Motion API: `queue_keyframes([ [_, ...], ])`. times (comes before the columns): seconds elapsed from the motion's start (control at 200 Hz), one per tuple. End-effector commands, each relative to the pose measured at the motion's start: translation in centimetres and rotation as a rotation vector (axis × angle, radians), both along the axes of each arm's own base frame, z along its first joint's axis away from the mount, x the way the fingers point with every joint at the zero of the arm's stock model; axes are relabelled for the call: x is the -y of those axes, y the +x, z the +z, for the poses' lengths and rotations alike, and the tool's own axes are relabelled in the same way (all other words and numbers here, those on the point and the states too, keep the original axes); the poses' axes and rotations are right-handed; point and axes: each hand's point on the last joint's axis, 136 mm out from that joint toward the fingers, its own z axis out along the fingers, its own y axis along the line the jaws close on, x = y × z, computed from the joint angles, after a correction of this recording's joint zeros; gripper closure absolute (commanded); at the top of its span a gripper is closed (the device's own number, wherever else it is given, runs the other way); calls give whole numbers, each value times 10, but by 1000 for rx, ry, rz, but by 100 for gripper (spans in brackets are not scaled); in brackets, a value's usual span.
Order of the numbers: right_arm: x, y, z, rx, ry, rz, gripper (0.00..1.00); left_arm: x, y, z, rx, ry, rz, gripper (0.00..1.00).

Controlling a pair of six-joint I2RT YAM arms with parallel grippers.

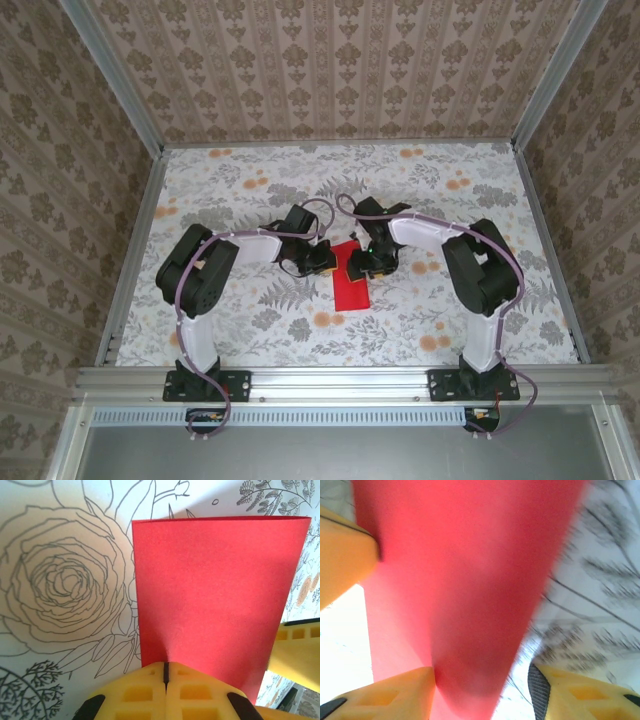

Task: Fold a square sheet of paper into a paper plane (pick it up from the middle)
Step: Hold the square sheet of paper at the center of the table.

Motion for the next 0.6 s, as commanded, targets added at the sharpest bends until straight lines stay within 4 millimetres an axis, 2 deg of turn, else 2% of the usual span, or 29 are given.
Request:
queue_keyframes([
  [0.0, 22, 1, 29, 45, -13, -115, 42, -41, -33, -53, -141, 224, 5, 100],
  [0.105, 27, 10, 54, 136, 63, -198, 42, -43, -35, -56, -142, 236, 8, 100],
  [0.195, 14, 9, 66, 150, 182, -209, 45, -45, -36, -58, -145, 244, 9, 100],
  [0.26, -1, 8, 69, 131, 268, -215, 52, -46, -37, -59, -147, 248, 8, 100],
  [0.425, -31, 8, 71, 108, 387, -197, 70, -47, -38, -61, -151, 255, 10, 100],
  [0.595, -45, 11, 51, 49, 400, -194, 81, -48, -39, -62, -157, 266, 13, 100],
])
